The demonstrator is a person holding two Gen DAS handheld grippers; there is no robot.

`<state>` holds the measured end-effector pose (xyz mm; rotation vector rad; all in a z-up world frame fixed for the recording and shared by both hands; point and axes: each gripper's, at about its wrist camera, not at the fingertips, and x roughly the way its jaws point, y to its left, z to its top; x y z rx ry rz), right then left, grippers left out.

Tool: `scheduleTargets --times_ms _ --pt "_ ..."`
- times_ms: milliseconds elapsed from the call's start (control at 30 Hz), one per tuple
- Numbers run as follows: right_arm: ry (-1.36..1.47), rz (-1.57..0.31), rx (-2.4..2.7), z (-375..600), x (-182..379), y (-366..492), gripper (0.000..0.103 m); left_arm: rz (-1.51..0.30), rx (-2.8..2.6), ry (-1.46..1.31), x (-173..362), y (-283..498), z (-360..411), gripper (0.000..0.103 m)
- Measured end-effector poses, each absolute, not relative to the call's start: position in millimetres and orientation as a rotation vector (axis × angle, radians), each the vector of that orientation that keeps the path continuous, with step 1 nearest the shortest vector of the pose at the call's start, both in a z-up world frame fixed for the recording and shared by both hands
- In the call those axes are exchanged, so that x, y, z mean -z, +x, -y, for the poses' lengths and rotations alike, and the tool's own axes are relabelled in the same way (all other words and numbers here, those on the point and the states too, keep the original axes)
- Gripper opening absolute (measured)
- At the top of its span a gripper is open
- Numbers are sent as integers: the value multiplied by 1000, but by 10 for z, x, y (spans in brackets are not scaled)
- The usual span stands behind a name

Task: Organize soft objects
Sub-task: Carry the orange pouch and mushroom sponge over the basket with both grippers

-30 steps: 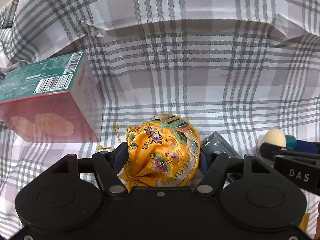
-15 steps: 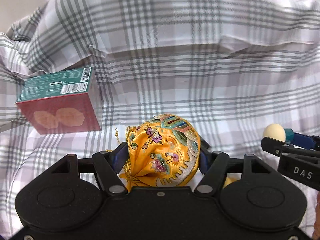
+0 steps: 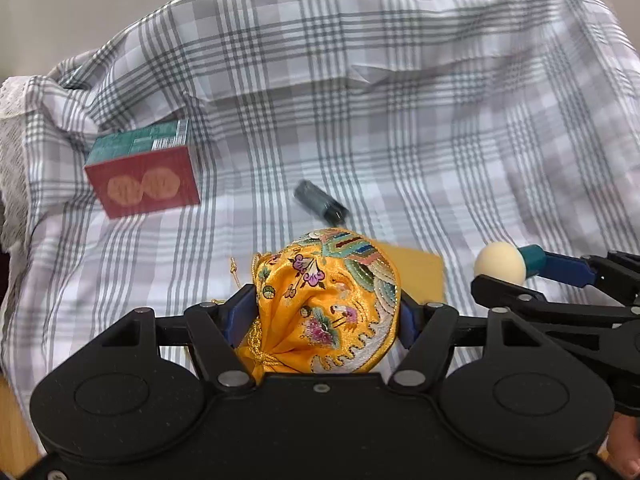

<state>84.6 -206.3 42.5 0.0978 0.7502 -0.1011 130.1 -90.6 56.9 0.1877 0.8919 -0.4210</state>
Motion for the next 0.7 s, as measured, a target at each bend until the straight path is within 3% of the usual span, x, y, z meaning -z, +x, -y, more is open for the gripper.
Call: scheduleTargets --times_ms 700 --pt "138 -876 36 1959 -280 -522 56 -1089 351 218 -273 145 447 64"
